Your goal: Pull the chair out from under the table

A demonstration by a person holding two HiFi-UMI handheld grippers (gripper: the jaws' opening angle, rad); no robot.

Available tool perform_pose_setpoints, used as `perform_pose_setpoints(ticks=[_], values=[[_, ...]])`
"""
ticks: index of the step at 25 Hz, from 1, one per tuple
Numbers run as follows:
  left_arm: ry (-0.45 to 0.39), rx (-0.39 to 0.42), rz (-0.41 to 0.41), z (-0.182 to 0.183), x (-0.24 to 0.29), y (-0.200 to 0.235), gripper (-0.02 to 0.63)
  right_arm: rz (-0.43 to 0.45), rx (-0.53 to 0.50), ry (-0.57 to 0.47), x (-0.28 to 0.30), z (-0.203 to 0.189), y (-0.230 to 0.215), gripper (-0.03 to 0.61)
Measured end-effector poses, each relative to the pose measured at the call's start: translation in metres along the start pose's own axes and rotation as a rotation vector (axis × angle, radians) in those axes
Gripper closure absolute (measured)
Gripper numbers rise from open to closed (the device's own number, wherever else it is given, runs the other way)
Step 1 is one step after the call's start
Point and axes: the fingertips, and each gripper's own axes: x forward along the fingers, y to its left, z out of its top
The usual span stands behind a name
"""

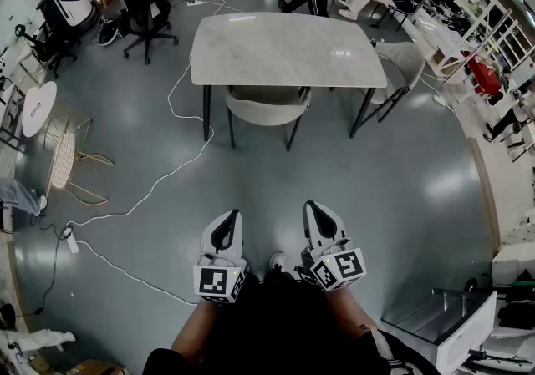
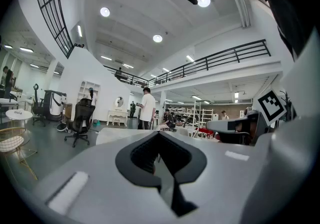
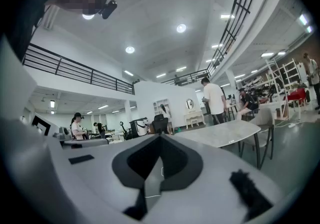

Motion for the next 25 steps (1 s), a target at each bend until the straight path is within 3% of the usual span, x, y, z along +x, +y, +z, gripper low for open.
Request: perform_pose_setpoints(ticks=[17,25], values=[[0.006,-0.008,0.005,-0.002,0.014,-0.024,0.606,0.003,-0.002,-0.030,-0.014,0.011,-0.022,0.561],[0.013,0.034,0.007,-0.007,0.033,-0.052,0.606,0.024,-0.014,-0.021,-0.030,0.010,-0.048,0.561]])
